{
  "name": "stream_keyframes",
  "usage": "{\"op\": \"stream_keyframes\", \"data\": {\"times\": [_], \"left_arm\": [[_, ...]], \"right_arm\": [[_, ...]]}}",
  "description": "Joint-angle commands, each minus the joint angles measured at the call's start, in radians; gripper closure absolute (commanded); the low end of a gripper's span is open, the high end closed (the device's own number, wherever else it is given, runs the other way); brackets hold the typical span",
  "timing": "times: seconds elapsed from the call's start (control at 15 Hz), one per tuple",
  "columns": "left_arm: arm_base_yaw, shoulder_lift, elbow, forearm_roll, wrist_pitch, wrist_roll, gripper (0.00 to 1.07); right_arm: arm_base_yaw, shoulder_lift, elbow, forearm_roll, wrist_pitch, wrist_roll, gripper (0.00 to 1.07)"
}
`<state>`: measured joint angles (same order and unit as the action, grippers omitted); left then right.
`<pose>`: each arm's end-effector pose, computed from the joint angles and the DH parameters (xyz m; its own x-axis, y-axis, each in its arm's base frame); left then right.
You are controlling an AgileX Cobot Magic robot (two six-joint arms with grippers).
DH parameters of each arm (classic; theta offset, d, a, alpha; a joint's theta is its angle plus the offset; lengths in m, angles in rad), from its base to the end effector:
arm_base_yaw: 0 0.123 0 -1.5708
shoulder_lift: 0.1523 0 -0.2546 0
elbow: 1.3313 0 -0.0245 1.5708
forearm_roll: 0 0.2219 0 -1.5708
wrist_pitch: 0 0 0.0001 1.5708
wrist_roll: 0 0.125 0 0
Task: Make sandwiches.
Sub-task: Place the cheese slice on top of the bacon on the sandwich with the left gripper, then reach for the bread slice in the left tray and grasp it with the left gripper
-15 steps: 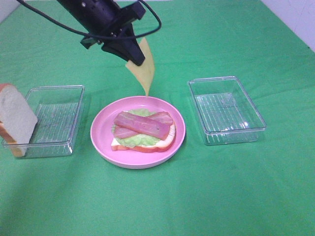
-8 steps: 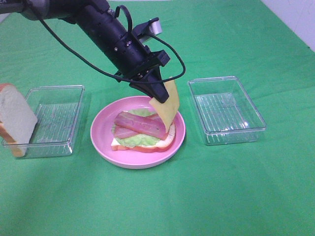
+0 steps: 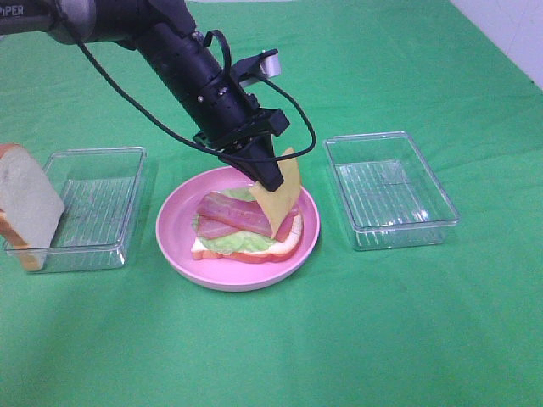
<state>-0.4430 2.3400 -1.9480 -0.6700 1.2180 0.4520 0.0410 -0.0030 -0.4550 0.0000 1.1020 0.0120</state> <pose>0.3621 -0.2524 0.1331 -0.8031 0.5463 -0.2378 0.5763 0.6108 -0.5430 0.0313 0.0013 0.2307 -0.5285 -0.0097 -0.8489 -0.0346 0.9993 0.0102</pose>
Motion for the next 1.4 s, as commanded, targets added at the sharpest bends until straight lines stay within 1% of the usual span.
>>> {"op": "stream_keyframes", "data": {"times": [0.07,0.13,0.2,0.27,0.33,0.4,0.53,0.67,0.8,0.87,0.93,1.0,1.07,1.13,1.2,1.33,1.4], "left_arm": [[-0.005,0.007,-0.001,0.032,0.054,0.002,1.07],[-0.005,0.007,-0.001,0.066,0.052,-0.023,1.07],[-0.005,0.007,-0.001,0.123,0.042,-0.059,1.07],[-0.005,0.007,-0.001,0.178,0.027,-0.110,1.07],[-0.005,0.007,-0.001,0.216,0.015,-0.147,1.07],[-0.005,0.007,-0.001,0.241,0.001,-0.203,1.07],[-0.005,0.007,-0.001,0.242,-0.008,-0.251,1.07],[-0.005,0.007,-0.001,0.243,-0.018,-0.267,1.07],[-0.005,0.007,-0.001,0.270,-0.023,-0.307,1.06],[-0.005,0.006,-0.001,0.303,-0.024,-0.334,0.98],[-0.005,0.003,-0.001,0.338,-0.024,-0.351,0.86],[-0.005,-0.011,-0.001,0.373,-0.015,-0.367,0.45],[-0.005,-0.018,-0.001,0.375,-0.016,-0.368,0.33],[-0.005,-0.035,-0.001,0.378,-0.016,-0.368,0.15],[-0.005,-0.058,-0.003,0.390,-0.013,-0.368,0.04],[-0.005,-0.098,-0.004,0.421,0.012,-0.405,0.04],[-0.005,-0.130,-0.004,0.455,0.048,-0.437,0.04]], "right_arm": [[-0.003,-0.029,0.003,0.000,0.000,-0.012,0.11],[-0.003,-0.029,0.003,0.000,0.000,-0.012,0.11],[-0.003,-0.029,0.003,0.000,0.000,-0.012,0.11],[-0.003,-0.029,0.003,0.000,0.000,-0.012,0.11],[-0.003,-0.029,0.003,0.000,0.000,-0.012,0.11],[-0.003,-0.029,0.003,0.000,0.000,-0.012,0.11],[-0.003,-0.029,0.003,0.000,0.000,-0.012,0.11],[-0.003,-0.029,0.003,0.000,0.000,-0.012,0.11],[-0.003,-0.029,0.003,0.000,0.000,-0.012,0.11],[-0.003,-0.029,0.003,0.000,0.000,-0.012,0.11],[-0.003,-0.029,0.003,0.000,0.000,-0.012,0.11],[-0.003,-0.029,0.003,0.000,0.000,-0.012,0.11],[-0.003,-0.029,0.003,0.000,0.000,-0.012,0.11],[-0.003,-0.029,0.003,0.000,0.000,-0.012,0.11],[-0.003,-0.029,0.003,0.000,0.000,-0.012,0.11],[-0.003,-0.029,0.003,0.000,0.000,-0.012,0.11],[-0.003,-0.029,0.003,0.000,0.000,-0.012,0.11]]}}
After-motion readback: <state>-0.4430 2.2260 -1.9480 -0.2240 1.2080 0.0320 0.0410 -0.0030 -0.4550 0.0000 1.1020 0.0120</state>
